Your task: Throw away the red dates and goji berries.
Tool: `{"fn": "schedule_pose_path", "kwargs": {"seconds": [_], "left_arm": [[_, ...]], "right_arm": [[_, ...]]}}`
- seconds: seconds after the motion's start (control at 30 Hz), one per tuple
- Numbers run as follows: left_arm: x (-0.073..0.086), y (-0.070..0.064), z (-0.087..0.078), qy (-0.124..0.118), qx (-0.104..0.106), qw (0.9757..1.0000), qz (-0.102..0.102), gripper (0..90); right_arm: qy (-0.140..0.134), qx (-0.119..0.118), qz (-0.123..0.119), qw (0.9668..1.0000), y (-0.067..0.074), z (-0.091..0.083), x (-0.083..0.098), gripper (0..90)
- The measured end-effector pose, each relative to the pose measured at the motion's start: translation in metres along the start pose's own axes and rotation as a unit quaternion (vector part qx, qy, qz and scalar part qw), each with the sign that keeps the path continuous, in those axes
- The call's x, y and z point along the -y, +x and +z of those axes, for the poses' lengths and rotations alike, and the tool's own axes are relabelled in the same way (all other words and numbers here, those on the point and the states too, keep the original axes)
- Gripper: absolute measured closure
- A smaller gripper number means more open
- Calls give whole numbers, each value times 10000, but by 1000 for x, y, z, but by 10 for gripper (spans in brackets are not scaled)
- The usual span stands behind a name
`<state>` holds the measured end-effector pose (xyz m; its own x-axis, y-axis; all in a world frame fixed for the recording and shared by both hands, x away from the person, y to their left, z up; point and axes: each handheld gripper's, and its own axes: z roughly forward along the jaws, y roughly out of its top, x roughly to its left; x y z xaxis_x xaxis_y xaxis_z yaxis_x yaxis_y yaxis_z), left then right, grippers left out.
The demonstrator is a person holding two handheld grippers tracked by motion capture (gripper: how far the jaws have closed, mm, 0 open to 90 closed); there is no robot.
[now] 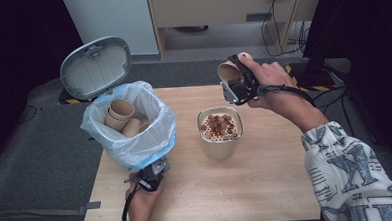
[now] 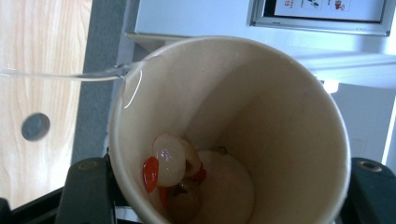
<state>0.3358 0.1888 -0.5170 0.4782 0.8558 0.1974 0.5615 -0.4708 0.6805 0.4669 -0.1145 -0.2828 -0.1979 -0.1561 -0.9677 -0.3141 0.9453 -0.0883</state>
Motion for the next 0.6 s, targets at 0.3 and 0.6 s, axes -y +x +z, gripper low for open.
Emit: {"fn": "schedule_pose_path", "kwargs": {"seconds": [0.3,0.6], "left_arm": [[0,0,0,0,4,10000,1,896],[0,0,0,0,10,10000,1,896]], "right_arm": [[312,148,-715,9968,6,3,-5,330],[365,220,-1124,9927,12,6,-6,330]]}}
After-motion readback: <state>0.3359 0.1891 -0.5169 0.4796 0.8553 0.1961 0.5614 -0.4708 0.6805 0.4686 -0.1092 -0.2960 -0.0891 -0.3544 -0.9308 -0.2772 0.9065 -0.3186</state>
